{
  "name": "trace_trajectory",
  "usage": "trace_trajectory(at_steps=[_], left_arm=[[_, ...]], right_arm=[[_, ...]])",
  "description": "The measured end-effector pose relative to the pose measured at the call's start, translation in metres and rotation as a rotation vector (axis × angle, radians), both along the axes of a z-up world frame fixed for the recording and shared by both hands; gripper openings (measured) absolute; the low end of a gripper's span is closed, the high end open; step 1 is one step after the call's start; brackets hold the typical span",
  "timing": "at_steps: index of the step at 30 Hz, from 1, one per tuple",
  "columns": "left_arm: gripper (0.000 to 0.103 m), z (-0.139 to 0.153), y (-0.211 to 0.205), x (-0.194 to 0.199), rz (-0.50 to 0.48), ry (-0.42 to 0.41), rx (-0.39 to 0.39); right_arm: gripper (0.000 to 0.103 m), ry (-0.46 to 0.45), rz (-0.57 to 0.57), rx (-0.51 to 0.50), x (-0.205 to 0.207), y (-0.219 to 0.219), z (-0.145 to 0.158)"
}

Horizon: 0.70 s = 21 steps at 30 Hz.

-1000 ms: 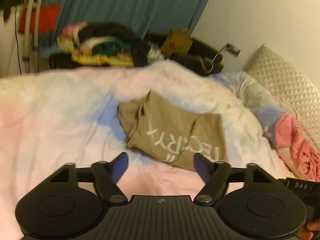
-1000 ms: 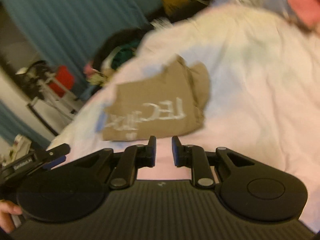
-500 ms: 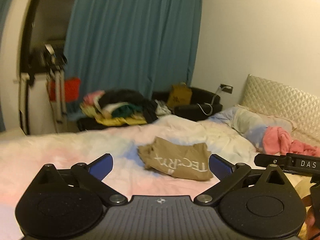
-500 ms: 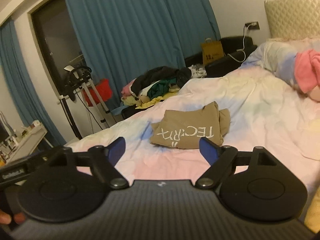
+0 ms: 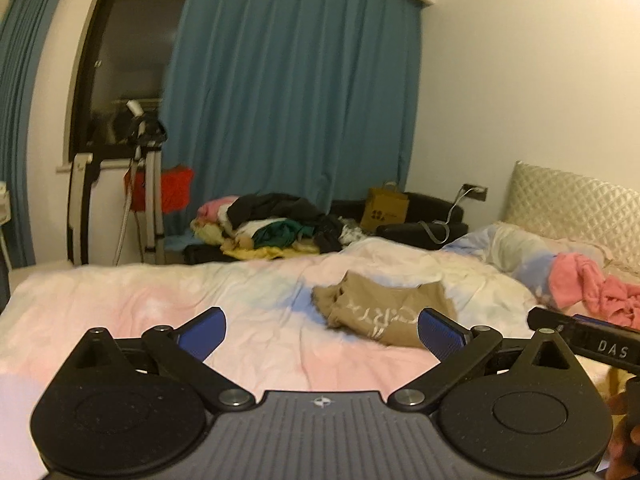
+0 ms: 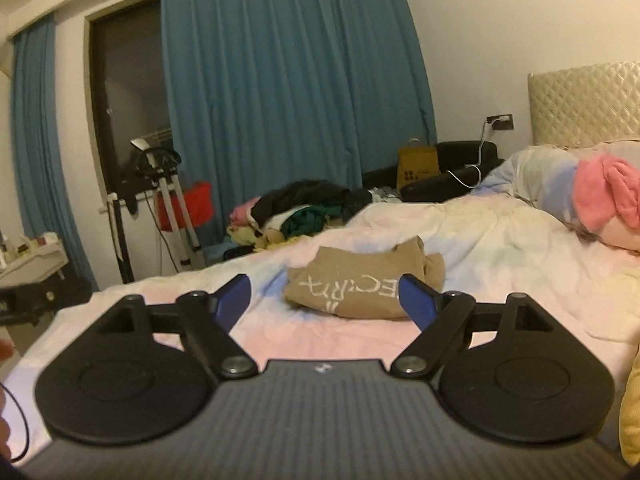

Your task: Fold clothes

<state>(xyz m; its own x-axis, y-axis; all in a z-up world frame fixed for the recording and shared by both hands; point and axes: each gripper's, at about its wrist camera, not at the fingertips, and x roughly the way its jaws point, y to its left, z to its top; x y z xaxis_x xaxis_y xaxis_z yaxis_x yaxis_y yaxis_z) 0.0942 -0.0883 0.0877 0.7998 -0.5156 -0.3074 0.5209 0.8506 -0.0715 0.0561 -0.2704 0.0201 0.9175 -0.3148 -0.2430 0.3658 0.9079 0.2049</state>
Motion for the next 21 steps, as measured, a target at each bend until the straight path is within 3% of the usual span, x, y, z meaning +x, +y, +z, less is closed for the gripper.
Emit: trace_trajectory(at_steps=[9,21], left_arm=[[0.103,-0.023,0.003,0.013,0.012,0.046,-0.003],[0.103,-0.027,0.003,0.023,0.024,0.068,0.0]], right_arm=[[0.082,0.062,-0.001,-0.025,0.015,0.005,-0.013],[0.082,0.113,0.02,-0.021,0.023,0.006,-0.019]])
